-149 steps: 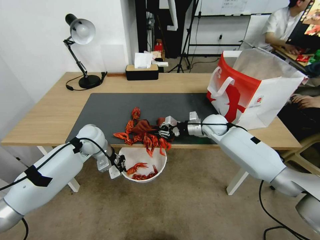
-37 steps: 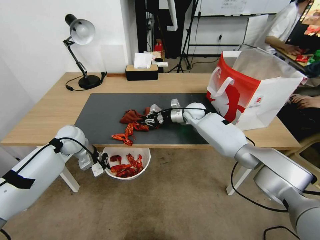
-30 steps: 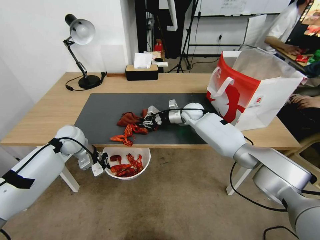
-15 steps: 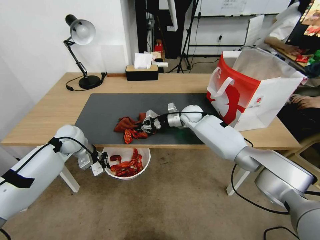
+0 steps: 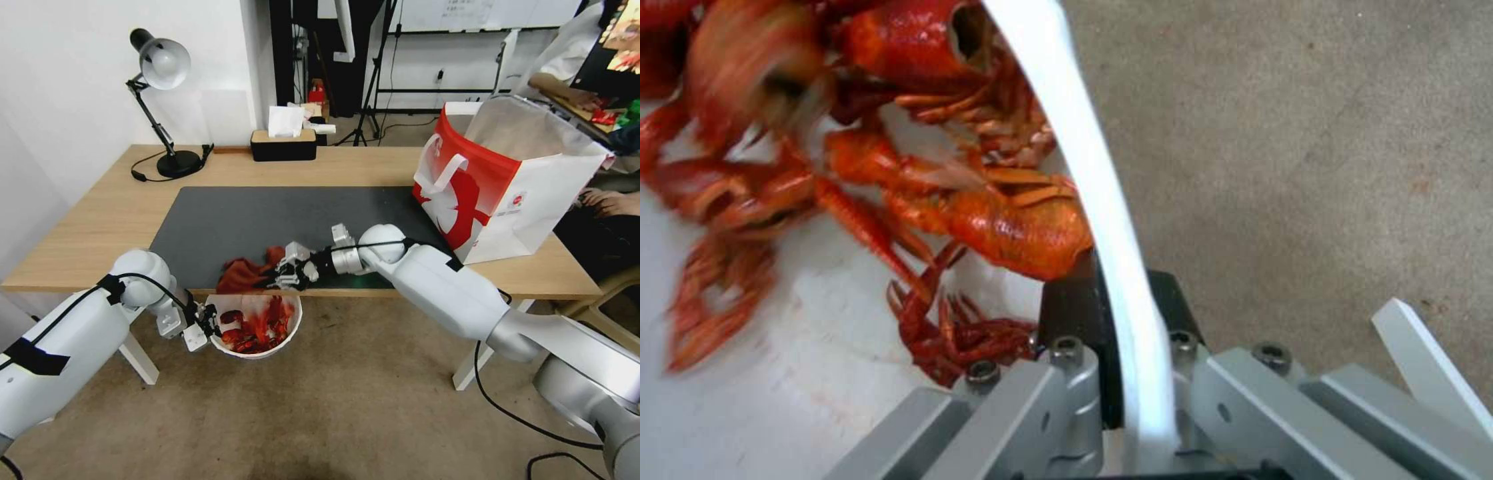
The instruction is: Sweep shrimp from table into container with towel, then put container into takeout bag.
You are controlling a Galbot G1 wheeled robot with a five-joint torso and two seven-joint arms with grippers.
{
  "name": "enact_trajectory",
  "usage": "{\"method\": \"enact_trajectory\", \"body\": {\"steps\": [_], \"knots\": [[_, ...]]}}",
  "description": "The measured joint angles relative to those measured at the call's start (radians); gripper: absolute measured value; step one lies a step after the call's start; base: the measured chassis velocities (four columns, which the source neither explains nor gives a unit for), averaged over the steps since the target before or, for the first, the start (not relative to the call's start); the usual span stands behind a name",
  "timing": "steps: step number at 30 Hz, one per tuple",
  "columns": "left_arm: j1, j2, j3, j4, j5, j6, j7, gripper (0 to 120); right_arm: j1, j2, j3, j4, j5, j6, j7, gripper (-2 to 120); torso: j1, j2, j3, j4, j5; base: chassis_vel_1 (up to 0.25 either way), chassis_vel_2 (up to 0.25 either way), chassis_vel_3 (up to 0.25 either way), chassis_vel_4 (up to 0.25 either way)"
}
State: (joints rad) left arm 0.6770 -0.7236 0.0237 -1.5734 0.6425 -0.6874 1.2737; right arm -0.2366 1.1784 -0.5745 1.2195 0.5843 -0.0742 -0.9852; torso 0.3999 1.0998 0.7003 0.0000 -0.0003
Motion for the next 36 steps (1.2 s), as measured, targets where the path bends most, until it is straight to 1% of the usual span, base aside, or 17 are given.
{"method": "enact_trajectory", "body": {"steps": [1,4,6,16,20,24,26,27,28,29,30,31,32,33,34,35,36], "knots": [[0.0,0.0,0.0,0.0,-0.001,0.0,0.0,0,-0.004,-0.001,0.0,0.012,0.004,-0.034,0.002,7,0.0,0.0,0.0,0.0002,0.0,0.0,0.0,0.0,0.0],[0.0,0.0,0.0,-0.003,-0.001,0.001,0.0,0,-0.013,-0.005,-0.005,0.025,0.01,-0.041,0.007,7,0.0,0.0,0.0,0.0002,0.0,0.0,0.0,0.0,0.0],[0.003,0.0,0.0,-0.005,-0.001,0.002,0.0,0,-0.019,-0.011,-0.011,0.044,0.021,-0.07,0.015,7,0.0,0.0,0.0,0.0003,0.0,0.0,0.0,0.0,0.0],[0.012,0.003,-0.003,-0.008,-0.001,0.003,0.0,0,-0.059,-0.055,-0.011,0.121,0.059,-0.1,0.034,7,0.0,0.0,0.0,0.0001,0.0002,0.0,0.0,0.0,0.0],[0.014,0.003,-0.003,-0.012,0.0,0.003,0.001,0,-0.083,-0.071,0.032,0.156,0.111,-0.111,0.047,7,0.0,0.0,0.0,0.0,0.0003,0.0,0.0,0.0,0.0],[0.019,0.006,-0.006,-0.016,0.0,0.004,0.001,0,-0.091,-0.086,0.084,0.185,0.2,-0.128,0.085,7,0.0,0.0,0.0,0.0,0.0003,0.0,0.0,0.0,0.0],[0.023,0.008,-0.007,-0.02,0.001,0.005,0.001,0,-0.087,-0.104,0.126,0.197,0.3,-0.132,0.173,7,0.0,0.0,0.0,0.0002,0.0003,0.0,0.0,0.0,0.0],[0.023,0.008,-0.007,-0.02,0.001,0.005,0.001,0,-0.087,-0.104,0.126,0.197,0.3,-0.132,0.173,7,0.0,0.0,0.0,0.0002,0.0003,0.0,0.0,0.0,0.0],[0.023,0.009,-0.008,-0.022,0.001,0.005,0.001,0,-0.086,-0.107,0.137,0.201,0.324,-0.131,0.211,7,0.0,0.0,0.0,0.0001,0.0003,0.0,0.0,0.0,0.0],[0.023,0.008,-0.007,-0.025,0.001,0.006,0.001,0,-0.085,-0.117,0.159,0.212,0.366,-0.127,0.313,7,0.0,0.0,0.0,0.0,0.0004,0.0,0.0,0.0,0.0],[0.023,0.008,-0.007,-0.025,0.001,0.006,0.001,0,-0.085,-0.117,0.159,0.212,0.366,-0.127,0.313,7,0.0,0.0,0.0,0.0,0.0004,0.0,0.0,0.0,0.0],[0.023,0.007,-0.007,-0.028,0.001,0.007,0.001,0,-0.088,-0.125,0.169,0.231,0.382,-0.123,0.423,7,0.0,0.0,0.0,0.0001,0.0004,0.0,0.0,0.0,0.0],[0.023,0.006,-0.006,-0.03,0.002,0.007,0.002,0,-0.094,-0.139,0.175,0.264,0.389,-0.123,0.594,7,0.0,0.0,0.0,0.0001,0.0004,0.0,0.0,0.0,0.0],[0.023,0.006,-0.006,-0.03,0.002,0.007,0.002,0,-0.094,-0.139,0.175,0.264,0.389,-0.123,0.594,7,0.0,0.0,0.0,0.0001,0.0004,0.0,0.0,0.0,0.0],[0.023,0.006,-0.006,-0.03,0.002,0.007,0.002,0,-0.096,-0.142,0.176,0.275,0.389,-0.124,0.642,7,0.0,0.0,0.0,0.0001,0.0004,0.0,0.0,0.0,0.0],[0.023,0.005,-0.005,-0.031,0.003,0.008,0.002,0,-0.105,-0.152,0.177,0.316,0.386,-0.144,0.822,7,0.0,0.0,0.0,-0.0002,0.0004,0.0,0.0,0.0,0.0],[0.024,0.003,-0.004,-0.031,0.004,0.008,0.002,0,-0.112,-0.156,0.177,0.354,0.39,-0.19,0.966,7,0.0,0.0,0.0,-0.0002,0.0004,0.0,0.0,0.0,0.0]]}}
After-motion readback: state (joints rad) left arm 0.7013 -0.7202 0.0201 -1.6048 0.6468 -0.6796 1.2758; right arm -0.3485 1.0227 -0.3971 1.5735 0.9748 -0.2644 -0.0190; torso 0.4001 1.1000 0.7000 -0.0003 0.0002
